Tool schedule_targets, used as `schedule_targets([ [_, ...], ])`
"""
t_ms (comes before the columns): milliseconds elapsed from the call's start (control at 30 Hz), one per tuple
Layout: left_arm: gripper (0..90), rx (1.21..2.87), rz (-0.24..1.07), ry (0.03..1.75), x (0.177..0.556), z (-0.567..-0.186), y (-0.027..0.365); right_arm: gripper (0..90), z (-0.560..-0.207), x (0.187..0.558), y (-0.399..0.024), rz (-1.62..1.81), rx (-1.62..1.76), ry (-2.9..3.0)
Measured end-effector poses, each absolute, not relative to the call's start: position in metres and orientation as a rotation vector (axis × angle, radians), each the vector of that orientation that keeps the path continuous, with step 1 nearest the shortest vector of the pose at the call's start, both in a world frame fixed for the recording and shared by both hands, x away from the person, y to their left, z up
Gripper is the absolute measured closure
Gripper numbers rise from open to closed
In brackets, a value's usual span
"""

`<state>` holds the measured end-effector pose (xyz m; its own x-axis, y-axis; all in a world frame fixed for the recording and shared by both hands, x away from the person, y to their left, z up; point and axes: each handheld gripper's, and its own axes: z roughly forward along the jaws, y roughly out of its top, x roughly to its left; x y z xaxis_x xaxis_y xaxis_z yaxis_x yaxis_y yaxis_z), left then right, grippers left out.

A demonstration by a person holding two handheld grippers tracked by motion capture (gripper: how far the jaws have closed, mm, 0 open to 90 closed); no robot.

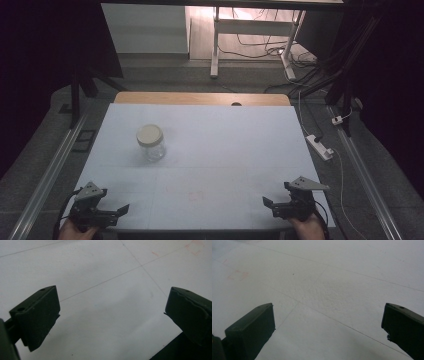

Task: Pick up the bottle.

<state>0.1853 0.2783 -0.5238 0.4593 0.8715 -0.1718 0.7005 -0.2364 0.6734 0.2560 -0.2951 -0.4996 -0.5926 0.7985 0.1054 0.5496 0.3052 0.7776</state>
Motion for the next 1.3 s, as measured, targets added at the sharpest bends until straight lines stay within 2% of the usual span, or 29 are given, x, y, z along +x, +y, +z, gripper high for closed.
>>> schedule_targets([
  [833, 0.0, 2.022, 0.266, 1.327, 0.1889, -0.5251, 0.2788, 0.0, -0.5002, 0.2577, -0.2945, 1.174, 1.219, 2.302],
  [1300, 0.0, 2.001, 0.21, 1.268, 0.1929, -0.5193, 0.2852, 0.0, -0.5007, 0.2588, -0.2945, 1.165, 1.228, 2.308],
])
